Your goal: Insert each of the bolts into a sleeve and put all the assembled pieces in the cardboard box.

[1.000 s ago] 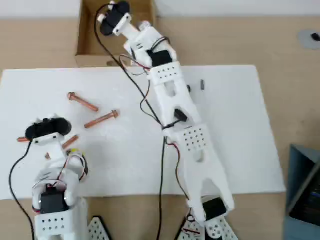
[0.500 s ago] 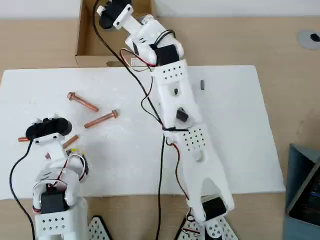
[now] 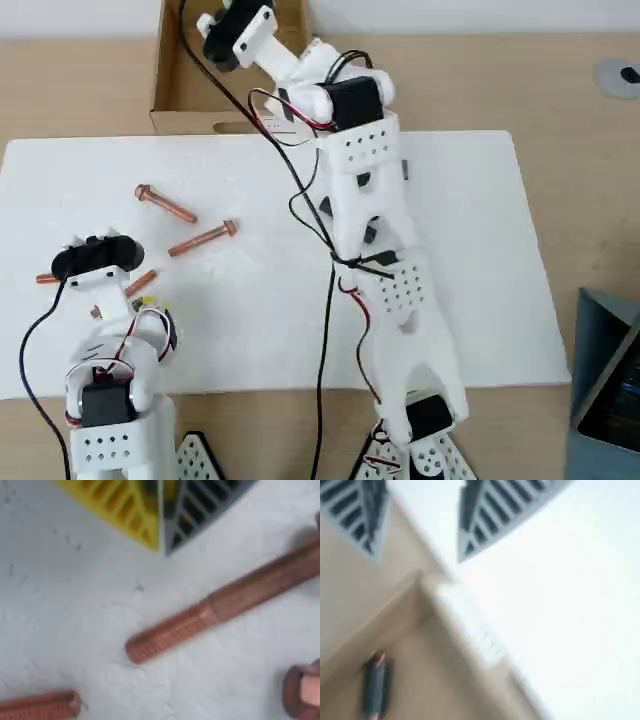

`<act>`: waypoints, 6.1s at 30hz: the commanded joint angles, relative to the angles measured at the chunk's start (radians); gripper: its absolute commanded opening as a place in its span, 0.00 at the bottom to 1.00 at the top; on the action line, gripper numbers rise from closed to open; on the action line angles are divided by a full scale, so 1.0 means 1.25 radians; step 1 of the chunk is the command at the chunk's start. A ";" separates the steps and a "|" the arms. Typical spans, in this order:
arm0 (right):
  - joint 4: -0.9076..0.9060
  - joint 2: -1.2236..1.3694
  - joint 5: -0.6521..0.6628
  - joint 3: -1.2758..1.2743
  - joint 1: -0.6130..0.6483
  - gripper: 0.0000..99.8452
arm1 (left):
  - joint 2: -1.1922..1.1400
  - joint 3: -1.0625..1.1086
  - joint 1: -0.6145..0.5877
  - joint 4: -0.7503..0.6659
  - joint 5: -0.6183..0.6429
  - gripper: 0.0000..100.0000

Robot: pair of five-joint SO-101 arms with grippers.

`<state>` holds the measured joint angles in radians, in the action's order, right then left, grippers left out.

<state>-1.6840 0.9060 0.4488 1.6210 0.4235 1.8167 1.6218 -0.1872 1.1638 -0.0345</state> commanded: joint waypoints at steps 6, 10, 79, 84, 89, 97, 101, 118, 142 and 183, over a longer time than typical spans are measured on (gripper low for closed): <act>-0.083 -0.147 0.004 0.033 -0.019 0.12 | 0.006 -0.002 -0.006 -0.014 -0.001 0.00; -0.083 -0.196 0.004 -0.075 -0.041 0.12 | 0.006 -0.002 -0.005 -0.014 -0.001 0.00; 0.269 -0.431 0.200 -1.292 -0.154 0.21 | 0.006 -0.002 -0.010 -0.014 -0.001 0.00; 0.270 -0.406 0.200 -1.291 -0.166 0.21 | 0.006 -0.002 -0.010 -0.014 -0.001 0.00; 0.280 -0.382 0.200 -1.293 -0.166 0.19 | 0.006 -0.002 -0.010 -0.014 -0.001 0.00; 0.287 -0.347 0.201 -1.291 -0.163 0.07 | 0.006 -0.002 -0.010 -0.014 -0.001 0.00; 0.281 -0.355 0.201 -1.285 -0.163 0.01 | 0.006 -0.002 -0.010 -0.014 -0.001 0.00; -0.043 -0.668 0.155 -1.073 -0.123 0.01 | 0.006 -0.004 -0.005 -0.014 -0.005 0.00; -0.006 -1.294 -0.207 -1.604 -0.419 0.01 | 0.002 -0.036 -0.011 -0.014 -0.006 0.00; 0.020 -1.324 -0.382 -1.669 -0.559 0.01 | -1.256 -1.018 0.156 0.282 -0.583 0.00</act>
<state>-1.6717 -0.7188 -0.0253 -0.4611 -0.2440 0.2854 0.4296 0.0015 1.5182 -0.7127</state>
